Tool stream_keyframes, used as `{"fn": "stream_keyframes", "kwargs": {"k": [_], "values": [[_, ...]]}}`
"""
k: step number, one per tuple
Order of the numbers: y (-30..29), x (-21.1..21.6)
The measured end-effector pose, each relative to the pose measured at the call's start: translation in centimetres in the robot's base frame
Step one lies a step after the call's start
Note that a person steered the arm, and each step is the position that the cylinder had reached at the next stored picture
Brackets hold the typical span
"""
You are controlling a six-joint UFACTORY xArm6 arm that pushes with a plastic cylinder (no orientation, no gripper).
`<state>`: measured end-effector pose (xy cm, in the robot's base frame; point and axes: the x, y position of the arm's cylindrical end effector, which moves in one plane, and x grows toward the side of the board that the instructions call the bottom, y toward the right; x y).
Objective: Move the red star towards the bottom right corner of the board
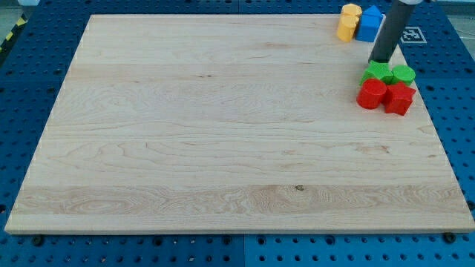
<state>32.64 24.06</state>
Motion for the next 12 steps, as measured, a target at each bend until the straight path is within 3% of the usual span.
{"fn": "stream_keyframes", "kwargs": {"k": [1, 2, 3, 6, 10, 12], "values": [[0.9, -3.6], [3.2, -2.2], [3.7, 2.0], [10.5, 5.3], [9.8, 9.2], [2.9, 7.0]]}}
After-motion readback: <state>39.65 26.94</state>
